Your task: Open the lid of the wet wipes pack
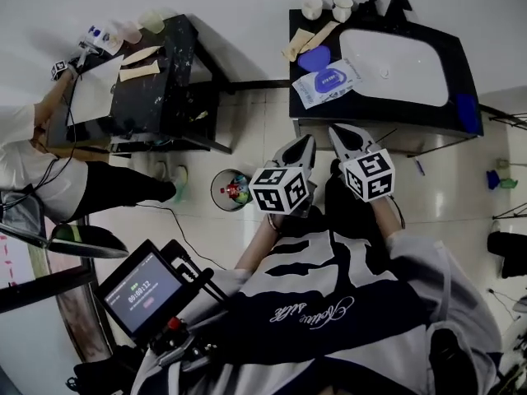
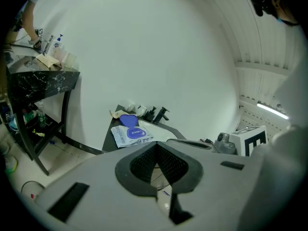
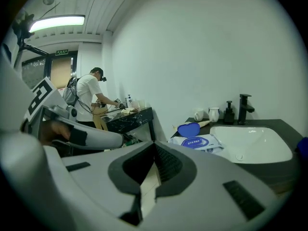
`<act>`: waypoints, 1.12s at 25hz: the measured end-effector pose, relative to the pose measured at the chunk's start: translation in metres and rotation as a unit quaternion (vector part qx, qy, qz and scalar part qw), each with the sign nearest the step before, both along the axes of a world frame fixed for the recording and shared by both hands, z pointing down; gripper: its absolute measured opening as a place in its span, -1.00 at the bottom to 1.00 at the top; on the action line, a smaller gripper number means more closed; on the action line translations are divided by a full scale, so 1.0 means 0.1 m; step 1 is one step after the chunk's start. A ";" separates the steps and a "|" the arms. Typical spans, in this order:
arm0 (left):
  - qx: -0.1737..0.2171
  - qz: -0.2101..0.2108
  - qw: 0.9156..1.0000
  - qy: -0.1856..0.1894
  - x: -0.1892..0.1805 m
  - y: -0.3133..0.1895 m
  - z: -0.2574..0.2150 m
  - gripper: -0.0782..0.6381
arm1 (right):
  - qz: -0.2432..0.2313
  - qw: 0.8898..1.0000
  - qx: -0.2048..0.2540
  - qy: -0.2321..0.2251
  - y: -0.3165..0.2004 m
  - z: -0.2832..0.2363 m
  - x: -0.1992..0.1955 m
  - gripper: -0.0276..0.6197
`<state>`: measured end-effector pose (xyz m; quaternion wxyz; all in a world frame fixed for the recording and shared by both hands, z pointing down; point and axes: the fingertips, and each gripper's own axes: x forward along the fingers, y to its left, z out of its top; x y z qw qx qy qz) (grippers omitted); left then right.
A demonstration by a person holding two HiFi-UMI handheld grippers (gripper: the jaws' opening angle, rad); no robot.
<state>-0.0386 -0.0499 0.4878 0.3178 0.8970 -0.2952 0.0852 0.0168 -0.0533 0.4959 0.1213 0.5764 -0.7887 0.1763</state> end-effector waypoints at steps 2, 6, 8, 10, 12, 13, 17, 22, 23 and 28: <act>-0.007 0.007 1.000 0.005 -0.01 0.12 0.01 -0.79 | 0.006 1.000 -0.001 0.004 0.15 -0.02 -0.04 -0.91; -0.006 0.022 1.000 0.014 0.04 0.33 -0.03 -0.79 | 0.011 1.000 -0.011 0.019 0.42 -0.02 -0.07 -0.91; -0.002 0.028 0.999 0.017 0.07 0.40 -0.07 -0.79 | 0.008 1.000 -0.013 0.023 0.49 -0.04 -0.08 -0.91; 0.006 0.033 0.999 0.016 0.09 0.46 -0.09 -0.79 | 0.003 1.000 -0.014 0.022 0.54 -0.04 -0.09 -0.91; 0.013 0.033 0.999 0.013 0.11 0.51 -0.11 -0.79 | -0.001 1.000 -0.013 0.016 0.59 -0.05 -0.09 -0.91; 0.017 0.031 0.999 0.011 0.12 0.53 -0.13 -0.79 | -0.003 1.000 -0.013 0.012 0.60 -0.06 -0.08 -0.91; 0.027 0.015 0.999 0.006 0.22 0.68 -0.16 -0.79 | -0.015 1.000 -0.013 0.001 0.76 -0.09 0.00 -0.91; 0.028 -0.010 1.000 0.004 0.38 0.93 -0.18 -0.79 | -0.038 0.999 -0.009 -0.008 0.97 -0.15 0.13 -0.92; 0.028 -0.015 0.999 0.002 0.40 0.93 -0.20 -0.79 | -0.042 0.999 -0.011 -0.010 0.97 -0.17 0.13 -0.92; 0.048 -0.045 0.998 -0.005 0.48 1.00 -0.31 -0.79 | -0.061 0.998 -0.008 -0.014 1.05 -0.27 0.19 -0.92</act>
